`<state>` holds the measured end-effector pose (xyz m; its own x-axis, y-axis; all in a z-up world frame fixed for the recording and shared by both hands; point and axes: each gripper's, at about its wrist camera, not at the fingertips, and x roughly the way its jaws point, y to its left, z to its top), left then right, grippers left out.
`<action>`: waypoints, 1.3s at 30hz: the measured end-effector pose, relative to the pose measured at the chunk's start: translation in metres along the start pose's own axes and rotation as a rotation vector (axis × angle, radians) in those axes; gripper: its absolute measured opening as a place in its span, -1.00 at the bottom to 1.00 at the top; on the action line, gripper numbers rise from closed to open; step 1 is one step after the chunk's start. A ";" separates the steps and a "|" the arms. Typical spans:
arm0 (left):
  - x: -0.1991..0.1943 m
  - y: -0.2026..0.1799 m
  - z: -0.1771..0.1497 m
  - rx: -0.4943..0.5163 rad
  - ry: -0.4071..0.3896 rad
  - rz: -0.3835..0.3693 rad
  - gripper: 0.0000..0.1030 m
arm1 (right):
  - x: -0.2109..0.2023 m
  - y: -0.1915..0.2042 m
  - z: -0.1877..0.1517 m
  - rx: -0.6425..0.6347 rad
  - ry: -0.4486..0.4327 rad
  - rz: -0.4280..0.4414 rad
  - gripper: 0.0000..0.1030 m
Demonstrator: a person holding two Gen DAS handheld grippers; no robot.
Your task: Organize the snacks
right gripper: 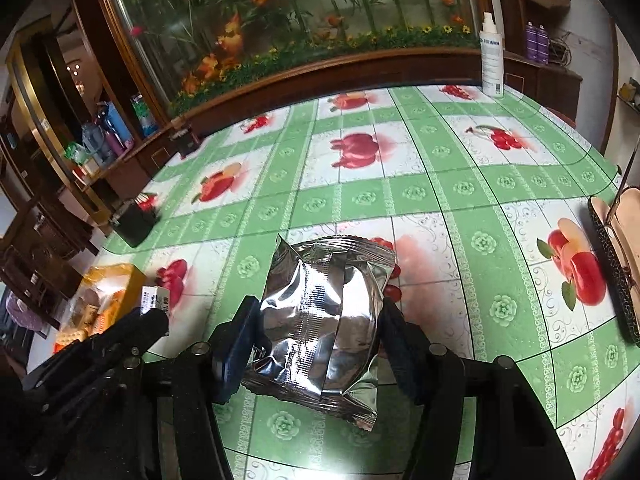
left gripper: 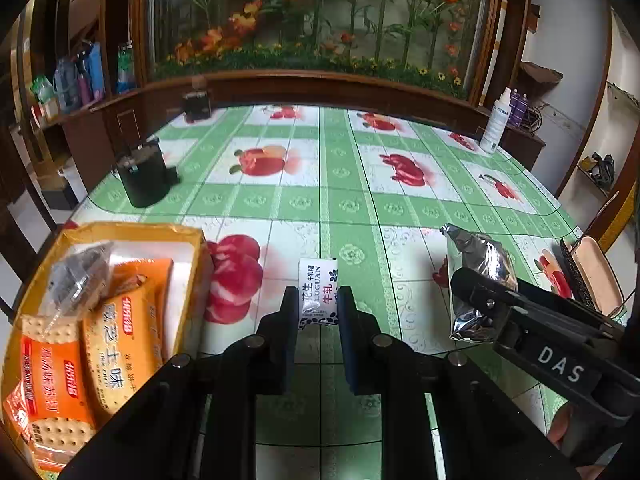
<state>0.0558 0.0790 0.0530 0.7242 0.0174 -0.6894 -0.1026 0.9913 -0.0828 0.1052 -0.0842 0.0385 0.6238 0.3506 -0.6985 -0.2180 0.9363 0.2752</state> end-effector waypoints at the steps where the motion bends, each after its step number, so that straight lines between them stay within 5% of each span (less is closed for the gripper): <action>1: -0.001 0.000 0.000 0.003 -0.006 0.004 -0.65 | -0.002 0.001 0.000 -0.002 -0.008 0.002 0.25; 39: -0.023 -0.012 0.003 0.048 -0.119 0.054 -0.64 | -0.014 0.008 0.003 -0.025 -0.071 0.031 0.25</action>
<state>0.0423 0.0670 0.0726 0.7947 0.0834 -0.6012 -0.1128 0.9936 -0.0114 0.0970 -0.0821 0.0521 0.6679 0.3781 -0.6411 -0.2560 0.9255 0.2791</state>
